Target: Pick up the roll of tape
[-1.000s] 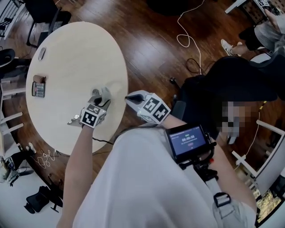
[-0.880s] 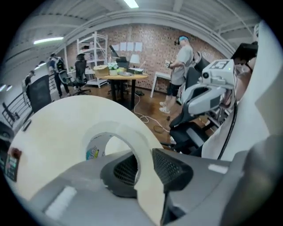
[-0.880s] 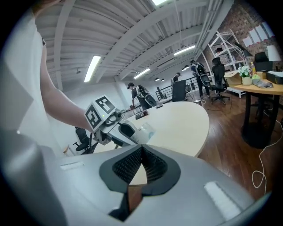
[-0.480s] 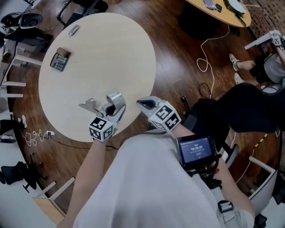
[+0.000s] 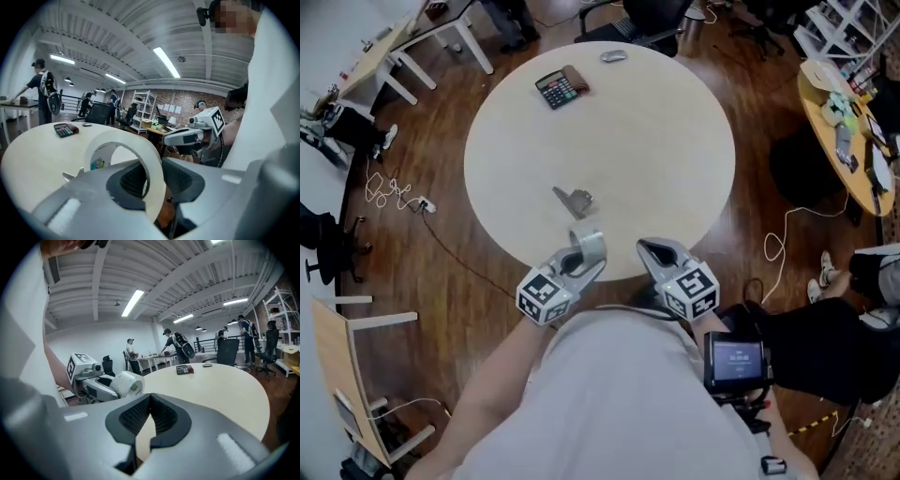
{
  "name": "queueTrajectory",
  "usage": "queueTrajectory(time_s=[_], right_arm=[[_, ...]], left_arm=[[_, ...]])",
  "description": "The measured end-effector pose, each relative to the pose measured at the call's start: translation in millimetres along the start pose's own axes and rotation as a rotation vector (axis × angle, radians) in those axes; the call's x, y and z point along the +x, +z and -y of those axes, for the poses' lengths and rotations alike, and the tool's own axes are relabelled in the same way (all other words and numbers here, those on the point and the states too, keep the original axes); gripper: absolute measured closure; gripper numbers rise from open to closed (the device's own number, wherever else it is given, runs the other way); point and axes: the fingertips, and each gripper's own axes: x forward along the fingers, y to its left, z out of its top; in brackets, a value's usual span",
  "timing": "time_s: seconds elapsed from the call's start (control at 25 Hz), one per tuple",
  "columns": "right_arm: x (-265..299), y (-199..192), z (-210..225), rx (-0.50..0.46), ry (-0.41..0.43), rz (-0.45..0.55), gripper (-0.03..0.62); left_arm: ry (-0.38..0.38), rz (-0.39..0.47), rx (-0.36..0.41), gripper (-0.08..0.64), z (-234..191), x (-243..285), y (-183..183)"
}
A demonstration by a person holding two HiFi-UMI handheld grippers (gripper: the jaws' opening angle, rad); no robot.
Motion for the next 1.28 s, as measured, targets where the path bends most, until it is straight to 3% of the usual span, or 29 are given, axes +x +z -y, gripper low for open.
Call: queueTrajectory(time_s=[0.24, 0.68, 1.28], right_arm=[[25.6, 31.2, -47.6, -0.089, 0.138, 0.006, 0.584], [44.9, 29.7, -147.9, -0.157, 0.301, -0.021, 0.584], [30.1, -4.4, -202.4, -0.15, 0.301, -0.064, 0.584]], left_arm=[[0.145, 0.107, -0.065, 0.453, -11.5, -57.1, -9.3], [0.268, 0.241, -0.11, 0.453, -1.1, -142.4, -24.6], [0.279, 0.242, -0.123, 0.451, 30.0, -176.0, -59.1]])
